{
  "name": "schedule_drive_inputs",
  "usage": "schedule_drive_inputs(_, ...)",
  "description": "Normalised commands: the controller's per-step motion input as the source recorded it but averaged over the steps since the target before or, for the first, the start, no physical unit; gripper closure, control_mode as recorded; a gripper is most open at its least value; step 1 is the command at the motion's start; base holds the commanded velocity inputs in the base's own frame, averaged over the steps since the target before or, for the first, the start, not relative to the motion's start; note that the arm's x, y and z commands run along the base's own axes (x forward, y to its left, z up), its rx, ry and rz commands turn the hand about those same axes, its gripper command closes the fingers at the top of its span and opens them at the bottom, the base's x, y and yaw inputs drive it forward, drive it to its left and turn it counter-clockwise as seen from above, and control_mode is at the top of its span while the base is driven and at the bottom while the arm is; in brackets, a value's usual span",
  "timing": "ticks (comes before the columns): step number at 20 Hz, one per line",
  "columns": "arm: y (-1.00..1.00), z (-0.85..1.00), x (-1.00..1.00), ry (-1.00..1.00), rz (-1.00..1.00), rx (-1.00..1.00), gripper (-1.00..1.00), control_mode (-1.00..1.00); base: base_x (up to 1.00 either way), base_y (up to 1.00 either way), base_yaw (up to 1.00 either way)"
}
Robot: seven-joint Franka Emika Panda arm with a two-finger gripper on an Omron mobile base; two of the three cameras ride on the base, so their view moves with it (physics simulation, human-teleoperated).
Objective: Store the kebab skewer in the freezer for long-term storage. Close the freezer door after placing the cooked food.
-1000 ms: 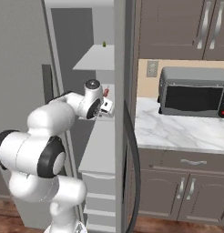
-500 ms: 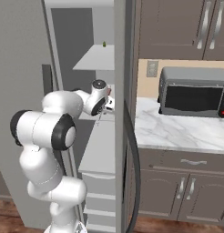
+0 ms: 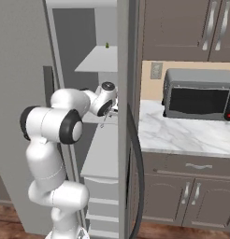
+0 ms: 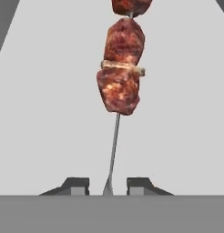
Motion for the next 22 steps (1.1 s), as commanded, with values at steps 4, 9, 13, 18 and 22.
schedule_drive_inputs(4,0.00,-0.10,0.39,0.00,0.00,0.00,1.00,-1.00,0.00,0.00,0.00)
schedule_drive_inputs(9,0.00,-0.08,0.54,0.00,0.00,0.00,1.00,-1.00,0.00,0.00,0.00)
schedule_drive_inputs(13,0.00,-0.08,0.43,0.00,0.00,0.00,1.00,-1.00,0.00,0.00,0.00)
schedule_drive_inputs(18,0.00,-0.06,0.14,0.00,0.01,0.00,1.00,-1.00,0.00,0.00,0.00)
schedule_drive_inputs(22,0.00,-0.09,0.00,0.00,0.00,0.00,-1.00,-1.00,0.00,0.00,0.00)
